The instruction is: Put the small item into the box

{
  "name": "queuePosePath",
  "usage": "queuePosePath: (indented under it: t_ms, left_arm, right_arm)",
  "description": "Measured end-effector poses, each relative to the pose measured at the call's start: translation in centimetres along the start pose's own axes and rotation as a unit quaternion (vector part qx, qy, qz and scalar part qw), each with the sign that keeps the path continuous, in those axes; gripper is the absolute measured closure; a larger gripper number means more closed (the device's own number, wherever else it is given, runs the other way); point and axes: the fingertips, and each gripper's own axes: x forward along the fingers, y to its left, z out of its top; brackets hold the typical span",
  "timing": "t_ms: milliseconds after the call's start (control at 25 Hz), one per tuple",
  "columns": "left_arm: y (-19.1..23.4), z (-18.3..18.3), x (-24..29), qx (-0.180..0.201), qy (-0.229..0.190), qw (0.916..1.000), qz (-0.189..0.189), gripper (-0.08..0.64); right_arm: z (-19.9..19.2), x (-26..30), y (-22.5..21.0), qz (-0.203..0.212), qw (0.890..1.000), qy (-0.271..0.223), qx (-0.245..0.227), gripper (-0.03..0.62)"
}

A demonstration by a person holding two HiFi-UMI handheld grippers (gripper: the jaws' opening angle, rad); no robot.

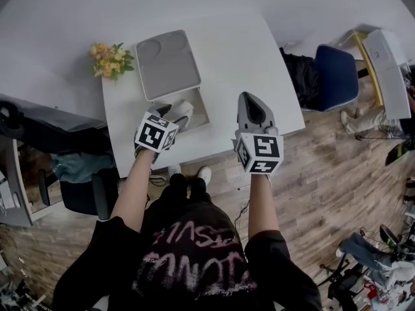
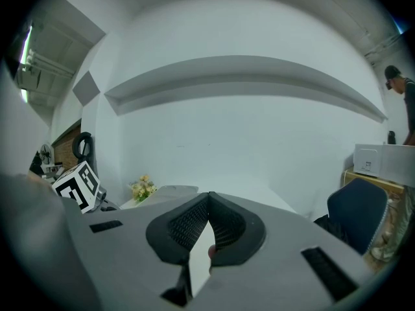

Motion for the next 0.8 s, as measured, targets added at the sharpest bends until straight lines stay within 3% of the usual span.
queuePosePath:
  t_ms: [160, 440, 800]
  left_arm:
    - [0.1, 0.4, -0.7, -0.004, -0.020, 0.9998, 0.008, 0.307]
    - [0.4, 3.3, -3.4, -0.018, -0.102, 0.9945, 0.017, 0.397]
    - [1.5, 8.5, -8.9, -0.002, -0.207, 0.9758, 0.071, 0.555]
  right_arm:
    - [0.0, -0.1, 0.4, 0.002, 1.000, -0.001, 0.000, 0.581]
    - [1.0, -0.7, 0.9, 0.002, 1.000, -0.012, 0.001, 0.581]
    - [2.6, -1.5, 1.6, 0.001, 1.000, -0.028, -0.004, 0.581]
